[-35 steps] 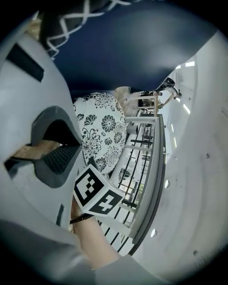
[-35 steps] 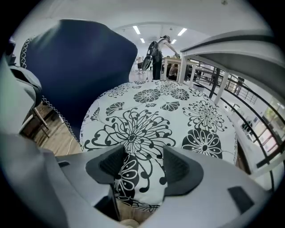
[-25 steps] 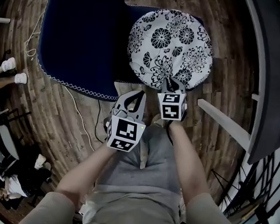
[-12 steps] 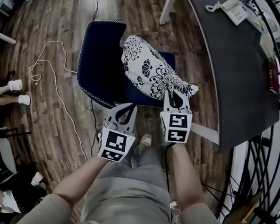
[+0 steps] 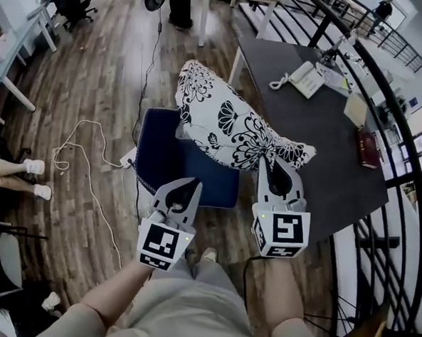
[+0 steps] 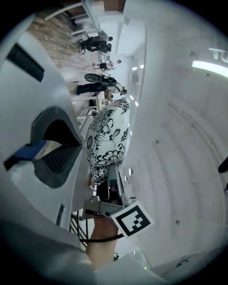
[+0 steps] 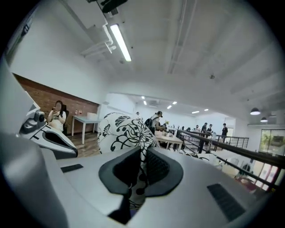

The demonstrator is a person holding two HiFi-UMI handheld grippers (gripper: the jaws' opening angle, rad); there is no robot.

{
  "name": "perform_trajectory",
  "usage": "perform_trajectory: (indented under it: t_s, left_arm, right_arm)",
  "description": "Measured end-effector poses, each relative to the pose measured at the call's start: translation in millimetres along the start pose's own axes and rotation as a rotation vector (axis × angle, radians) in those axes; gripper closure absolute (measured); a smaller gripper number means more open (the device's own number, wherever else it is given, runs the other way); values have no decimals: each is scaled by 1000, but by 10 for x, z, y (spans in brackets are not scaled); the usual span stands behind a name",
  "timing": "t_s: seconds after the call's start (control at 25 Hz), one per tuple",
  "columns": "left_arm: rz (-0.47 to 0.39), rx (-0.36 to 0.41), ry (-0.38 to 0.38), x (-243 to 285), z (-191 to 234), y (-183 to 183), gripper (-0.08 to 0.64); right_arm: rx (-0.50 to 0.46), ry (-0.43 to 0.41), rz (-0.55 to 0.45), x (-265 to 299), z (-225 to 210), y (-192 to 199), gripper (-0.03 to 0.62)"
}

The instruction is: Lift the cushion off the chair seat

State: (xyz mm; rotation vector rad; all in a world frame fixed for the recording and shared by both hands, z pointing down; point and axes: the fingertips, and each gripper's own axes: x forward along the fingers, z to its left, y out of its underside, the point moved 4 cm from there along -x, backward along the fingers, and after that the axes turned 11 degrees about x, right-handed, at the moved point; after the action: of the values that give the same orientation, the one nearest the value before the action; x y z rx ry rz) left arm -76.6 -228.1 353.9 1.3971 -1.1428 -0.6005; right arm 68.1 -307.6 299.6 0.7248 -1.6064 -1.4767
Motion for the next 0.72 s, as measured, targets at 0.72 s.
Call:
perform_trajectory:
  t_s: [0.72]
  left_arm:
    - [-281,250,-53,-1204,-99,-1418,555]
  right_arm:
    - [24,97,-394,-1752,54,-1198,566]
